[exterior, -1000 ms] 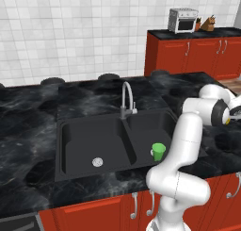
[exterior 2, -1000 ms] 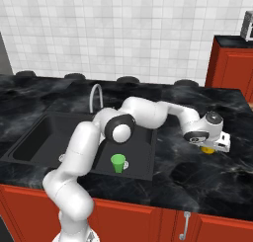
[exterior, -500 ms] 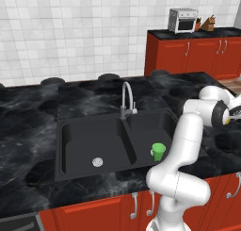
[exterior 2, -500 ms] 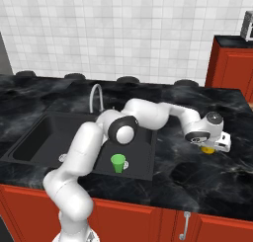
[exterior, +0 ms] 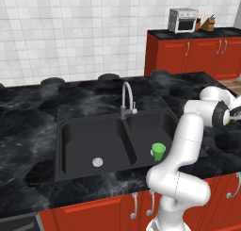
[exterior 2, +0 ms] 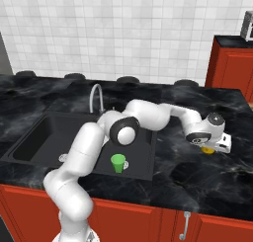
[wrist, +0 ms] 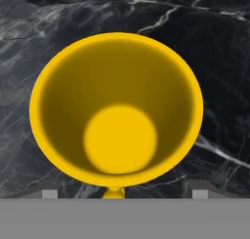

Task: Move any existing items from the left basin to the right basin for drying. Then move the mug from the counter to the left basin of the sink for washing.

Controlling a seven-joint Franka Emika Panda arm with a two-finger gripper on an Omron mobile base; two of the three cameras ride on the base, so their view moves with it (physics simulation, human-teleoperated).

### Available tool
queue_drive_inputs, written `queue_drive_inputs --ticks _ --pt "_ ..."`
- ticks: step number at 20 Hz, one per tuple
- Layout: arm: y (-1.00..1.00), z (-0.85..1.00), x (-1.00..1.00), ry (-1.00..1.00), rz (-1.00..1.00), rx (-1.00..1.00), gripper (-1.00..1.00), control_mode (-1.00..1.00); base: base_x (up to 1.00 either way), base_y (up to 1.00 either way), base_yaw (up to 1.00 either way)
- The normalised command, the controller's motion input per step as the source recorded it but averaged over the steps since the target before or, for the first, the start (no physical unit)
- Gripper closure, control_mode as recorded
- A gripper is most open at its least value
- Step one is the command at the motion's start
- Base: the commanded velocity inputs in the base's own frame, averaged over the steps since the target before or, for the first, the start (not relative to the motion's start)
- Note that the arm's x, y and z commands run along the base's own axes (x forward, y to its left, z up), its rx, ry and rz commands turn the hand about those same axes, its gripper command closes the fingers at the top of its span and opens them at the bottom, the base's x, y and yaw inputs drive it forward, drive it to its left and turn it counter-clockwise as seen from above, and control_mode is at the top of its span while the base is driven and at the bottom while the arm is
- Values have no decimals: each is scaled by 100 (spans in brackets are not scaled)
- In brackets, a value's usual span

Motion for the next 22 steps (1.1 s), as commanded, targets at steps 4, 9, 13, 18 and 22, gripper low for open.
queue_drive_inputs --ticks 4,9,13,18,22 --pt "0 -1 1 0 0 1 100 -100 0 0 0" --pt "0 0 0 0 0 1 100 -100 0 0 0" --pt "1 -4 0 3 0 0 100 -100 0 0 0" --pt "1 -1 -1 1 0 0 100 -100 0 0 0" --pt "1 33 -22 -9 0 0 100 -100 0 0 0"
